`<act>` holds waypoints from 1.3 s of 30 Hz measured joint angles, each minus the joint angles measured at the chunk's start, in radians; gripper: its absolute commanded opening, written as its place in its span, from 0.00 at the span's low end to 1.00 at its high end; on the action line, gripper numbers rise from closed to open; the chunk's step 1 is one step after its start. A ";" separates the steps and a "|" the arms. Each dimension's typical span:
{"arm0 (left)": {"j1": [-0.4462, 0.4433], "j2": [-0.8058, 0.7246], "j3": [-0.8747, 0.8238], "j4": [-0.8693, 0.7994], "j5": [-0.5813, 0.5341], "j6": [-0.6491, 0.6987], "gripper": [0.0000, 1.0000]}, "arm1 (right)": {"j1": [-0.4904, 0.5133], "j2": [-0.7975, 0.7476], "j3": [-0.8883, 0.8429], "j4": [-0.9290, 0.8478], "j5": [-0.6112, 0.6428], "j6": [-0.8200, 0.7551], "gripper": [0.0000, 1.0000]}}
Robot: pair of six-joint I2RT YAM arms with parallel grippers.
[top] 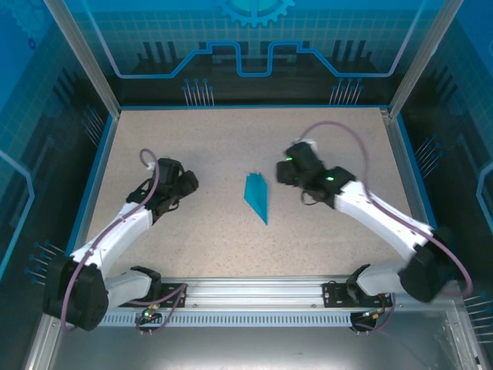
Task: Fold a paper plane with a square sheet of paper (pick it up from the middle)
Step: Reset both arms
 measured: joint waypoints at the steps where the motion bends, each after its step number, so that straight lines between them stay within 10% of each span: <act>1: 0.031 -0.017 -0.015 0.011 -0.035 0.026 0.77 | -0.064 -0.045 -0.052 0.043 0.022 -0.035 0.81; 9: 0.113 0.035 -0.160 0.237 -0.235 0.258 0.97 | -0.395 0.063 -0.341 0.323 -0.017 -0.302 0.89; 22: 0.135 0.294 -0.293 0.914 -0.076 0.553 0.98 | -0.468 0.117 -0.713 1.126 -0.267 -0.583 0.99; 39: 0.179 0.393 -0.327 1.114 0.027 0.578 0.98 | -0.494 0.225 -0.671 1.247 -0.317 -0.584 0.99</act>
